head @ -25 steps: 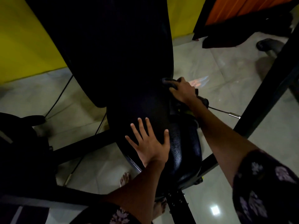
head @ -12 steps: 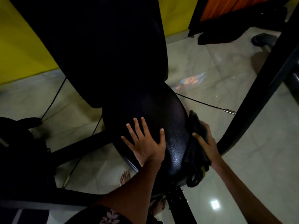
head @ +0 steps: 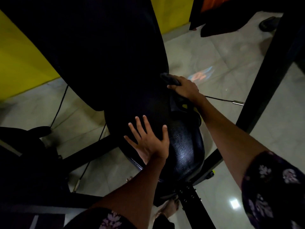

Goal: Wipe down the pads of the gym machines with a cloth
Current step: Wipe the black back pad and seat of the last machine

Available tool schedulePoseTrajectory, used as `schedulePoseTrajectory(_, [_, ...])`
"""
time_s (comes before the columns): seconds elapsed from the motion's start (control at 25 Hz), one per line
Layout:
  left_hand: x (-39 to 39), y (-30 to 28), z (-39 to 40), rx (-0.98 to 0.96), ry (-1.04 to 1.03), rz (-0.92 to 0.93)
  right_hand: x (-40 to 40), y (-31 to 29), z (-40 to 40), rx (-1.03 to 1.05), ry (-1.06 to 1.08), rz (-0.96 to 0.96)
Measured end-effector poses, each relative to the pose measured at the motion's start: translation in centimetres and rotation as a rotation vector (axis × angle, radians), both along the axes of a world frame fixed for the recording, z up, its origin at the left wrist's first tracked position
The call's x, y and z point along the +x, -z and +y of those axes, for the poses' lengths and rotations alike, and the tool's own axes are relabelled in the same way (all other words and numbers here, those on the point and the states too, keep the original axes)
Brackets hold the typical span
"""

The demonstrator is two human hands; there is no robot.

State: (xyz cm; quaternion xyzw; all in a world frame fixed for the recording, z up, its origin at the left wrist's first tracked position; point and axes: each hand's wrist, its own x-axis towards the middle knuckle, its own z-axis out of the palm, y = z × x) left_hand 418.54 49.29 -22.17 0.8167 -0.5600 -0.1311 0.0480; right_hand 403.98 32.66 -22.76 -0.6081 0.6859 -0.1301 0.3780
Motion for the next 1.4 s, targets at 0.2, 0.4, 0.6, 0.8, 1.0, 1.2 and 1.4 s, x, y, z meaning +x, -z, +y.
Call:
schedulePoseTrajectory(0.2, [0.0,-0.1,0.0,0.019,0.01,0.0,-1.9,-1.2,7.2,-0.013,0.24,-0.173])
schedulePoseTrajectory(0.4, [0.1,-0.5,-0.2,0.068,0.009,0.018,-1.6,-2.6,15.0,-0.03,0.446,-0.151])
schedulePoseTrajectory(0.6, [0.2,-0.9,-0.1,0.104,0.038,0.034,2.3,-2.6,21.6,-0.025,0.684,0.319])
schedulePoseTrajectory(0.8, [0.2,-0.7,-0.3,0.126,0.042,0.071,9.9,-3.3,27.9,-0.147,0.812,0.431])
schedulePoseTrajectory(1.0, [0.7,-1.6,-0.5,0.221,0.127,0.133,7.8,-4.4,25.2,-0.121,0.695,0.624])
schedulePoseTrajectory(1.2, [7.5,-1.6,-3.1,0.024,0.426,0.118,8.5,-5.7,20.5,-0.028,0.41,0.722])
schedulePoseTrajectory(1.4, [12.7,0.6,-8.8,0.063,0.37,0.186,8.2,-4.4,23.8,-0.432,-0.296,0.838])
